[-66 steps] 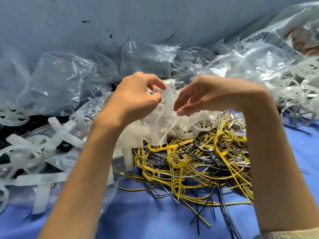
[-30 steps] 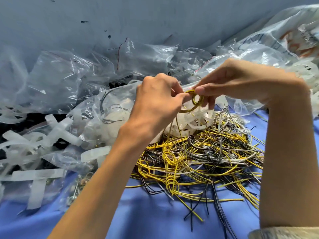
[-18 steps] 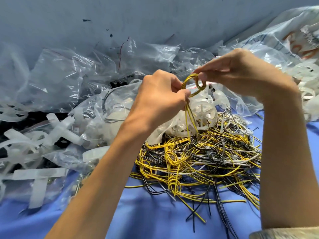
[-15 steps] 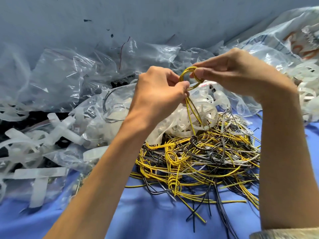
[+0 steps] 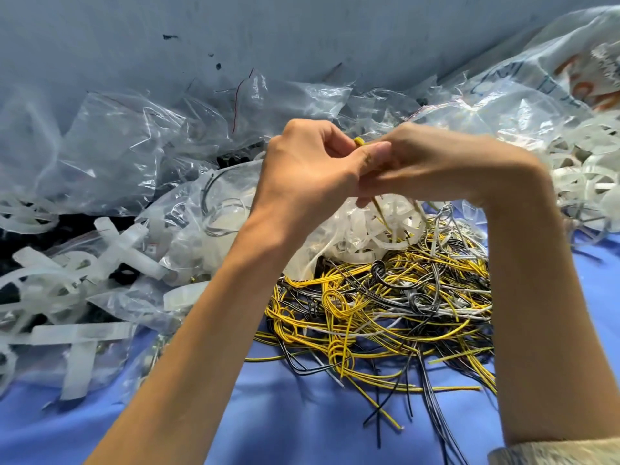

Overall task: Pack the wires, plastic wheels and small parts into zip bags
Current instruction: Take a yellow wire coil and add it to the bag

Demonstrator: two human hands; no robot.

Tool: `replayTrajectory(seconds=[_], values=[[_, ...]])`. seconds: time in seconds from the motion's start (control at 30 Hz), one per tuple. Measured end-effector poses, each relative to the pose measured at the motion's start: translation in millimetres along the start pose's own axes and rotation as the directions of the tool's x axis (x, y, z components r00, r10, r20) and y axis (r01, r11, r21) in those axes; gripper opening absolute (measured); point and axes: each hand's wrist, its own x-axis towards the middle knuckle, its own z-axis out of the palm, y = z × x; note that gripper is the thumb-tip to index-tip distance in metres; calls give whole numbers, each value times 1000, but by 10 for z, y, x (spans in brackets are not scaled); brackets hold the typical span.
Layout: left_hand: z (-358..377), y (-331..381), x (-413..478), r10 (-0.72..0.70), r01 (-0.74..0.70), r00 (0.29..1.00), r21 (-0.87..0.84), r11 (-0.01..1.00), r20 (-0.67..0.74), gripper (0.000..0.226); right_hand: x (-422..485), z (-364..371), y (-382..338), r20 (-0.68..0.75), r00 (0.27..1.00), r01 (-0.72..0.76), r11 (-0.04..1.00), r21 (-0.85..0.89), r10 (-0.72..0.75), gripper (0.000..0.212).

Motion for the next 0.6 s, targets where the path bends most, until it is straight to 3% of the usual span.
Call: replayTrajectory(seconds=[0.07, 0.13, 0.33, 0.47, 0.6], values=[[-32, 10, 6, 7, -8, 1000, 25, 1000, 6, 26, 28, 19, 39, -5, 1000, -29, 1000, -1, 29, 25], [-54, 15, 12, 2, -3, 1000, 54, 999, 19, 29, 41, 29, 73, -2, 999, -41, 999, 27, 41, 24], [-156, -24, 43, -47, 43, 999, 231, 972, 11, 40, -26, -11, 139, -24, 999, -16, 980, 196, 21, 53], [-259, -67, 84, 3, 11, 999, 367, 930, -40, 48, -71, -55, 211, -41, 998, -40, 946, 322, 56, 52], [-326, -152, 101, -64, 0, 993, 557, 830, 95, 40, -48, -27, 157, 29, 998, -62, 962, 264, 56, 54]])
